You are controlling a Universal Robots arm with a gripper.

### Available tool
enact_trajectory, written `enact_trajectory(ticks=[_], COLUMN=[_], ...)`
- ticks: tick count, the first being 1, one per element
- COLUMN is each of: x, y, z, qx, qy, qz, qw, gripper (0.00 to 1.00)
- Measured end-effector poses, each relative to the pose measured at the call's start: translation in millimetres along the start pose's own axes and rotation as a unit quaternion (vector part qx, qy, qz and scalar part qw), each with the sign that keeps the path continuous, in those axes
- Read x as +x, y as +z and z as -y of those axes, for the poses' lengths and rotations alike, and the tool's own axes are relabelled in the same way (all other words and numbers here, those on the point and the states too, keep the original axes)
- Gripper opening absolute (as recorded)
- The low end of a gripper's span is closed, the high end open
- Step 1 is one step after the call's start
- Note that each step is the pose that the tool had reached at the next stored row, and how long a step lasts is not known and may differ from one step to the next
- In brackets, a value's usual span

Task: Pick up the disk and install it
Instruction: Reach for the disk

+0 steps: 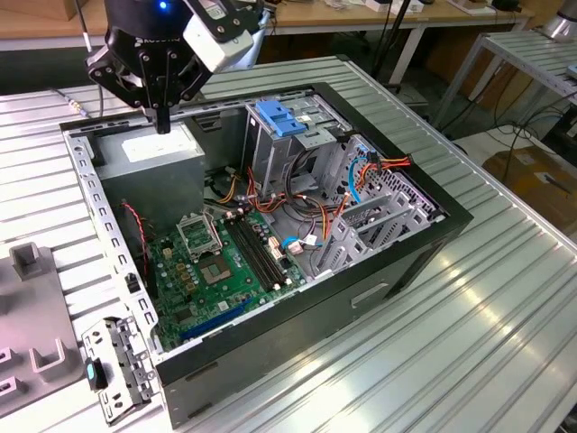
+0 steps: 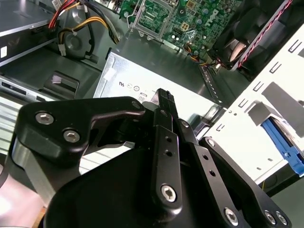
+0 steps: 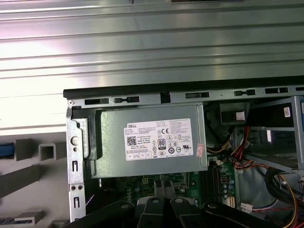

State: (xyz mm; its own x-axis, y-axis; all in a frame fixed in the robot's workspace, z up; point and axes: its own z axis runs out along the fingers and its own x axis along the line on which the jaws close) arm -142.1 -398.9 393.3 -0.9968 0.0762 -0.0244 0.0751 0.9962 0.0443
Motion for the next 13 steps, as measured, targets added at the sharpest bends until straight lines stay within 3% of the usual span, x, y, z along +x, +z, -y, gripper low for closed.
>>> enact_trajectory(ticks=[13], x=[4.0], y=[-0.1], z=[0.3], qx=[0.0], qy=[0.0], qz=[0.0], qw=[1.0], gripper=[0.11])
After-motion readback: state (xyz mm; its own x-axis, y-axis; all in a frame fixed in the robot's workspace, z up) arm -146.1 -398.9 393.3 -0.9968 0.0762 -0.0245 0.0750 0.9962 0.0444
